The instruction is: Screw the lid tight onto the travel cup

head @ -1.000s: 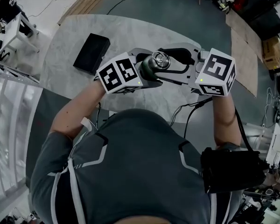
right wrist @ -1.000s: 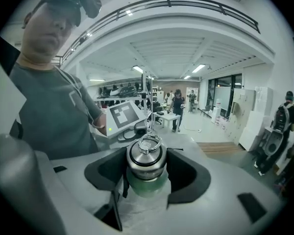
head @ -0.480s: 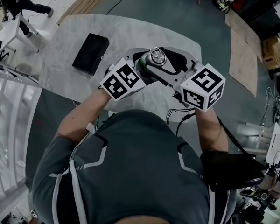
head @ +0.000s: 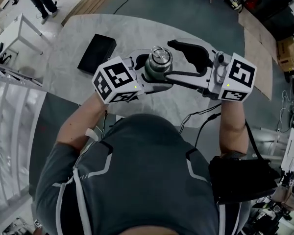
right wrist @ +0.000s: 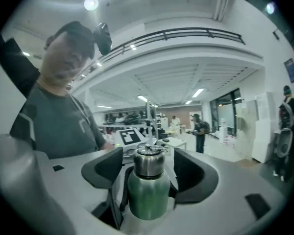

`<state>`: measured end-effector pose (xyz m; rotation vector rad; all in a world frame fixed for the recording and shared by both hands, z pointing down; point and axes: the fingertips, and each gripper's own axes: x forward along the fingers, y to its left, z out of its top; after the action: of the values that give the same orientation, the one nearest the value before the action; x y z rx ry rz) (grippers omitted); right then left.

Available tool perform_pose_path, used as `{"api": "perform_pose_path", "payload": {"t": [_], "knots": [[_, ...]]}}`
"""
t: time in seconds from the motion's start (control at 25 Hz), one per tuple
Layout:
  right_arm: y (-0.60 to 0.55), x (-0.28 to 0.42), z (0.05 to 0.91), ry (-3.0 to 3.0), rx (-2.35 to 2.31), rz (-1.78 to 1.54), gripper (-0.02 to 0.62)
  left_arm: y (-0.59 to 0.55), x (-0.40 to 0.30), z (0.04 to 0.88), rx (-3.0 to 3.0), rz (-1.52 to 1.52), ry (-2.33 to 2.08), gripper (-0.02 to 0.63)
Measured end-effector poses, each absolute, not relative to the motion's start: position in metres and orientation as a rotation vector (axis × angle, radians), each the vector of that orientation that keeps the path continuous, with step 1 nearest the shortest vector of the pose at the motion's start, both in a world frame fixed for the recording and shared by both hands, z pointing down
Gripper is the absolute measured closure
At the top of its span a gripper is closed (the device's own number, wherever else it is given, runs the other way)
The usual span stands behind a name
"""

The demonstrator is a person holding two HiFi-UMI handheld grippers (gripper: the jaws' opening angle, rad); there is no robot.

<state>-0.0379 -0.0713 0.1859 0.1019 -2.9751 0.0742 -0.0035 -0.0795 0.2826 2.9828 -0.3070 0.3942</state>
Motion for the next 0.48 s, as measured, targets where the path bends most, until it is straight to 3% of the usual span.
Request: {"api": "perform_pose_path", "payload": {"t": [0.48], "knots": [[-0.051,-0.047,0.191,-2.918,-0.329,0.038,0.276,-0.052,0.020,0.276,3.007,0.445,-0.084,0.215]]}}
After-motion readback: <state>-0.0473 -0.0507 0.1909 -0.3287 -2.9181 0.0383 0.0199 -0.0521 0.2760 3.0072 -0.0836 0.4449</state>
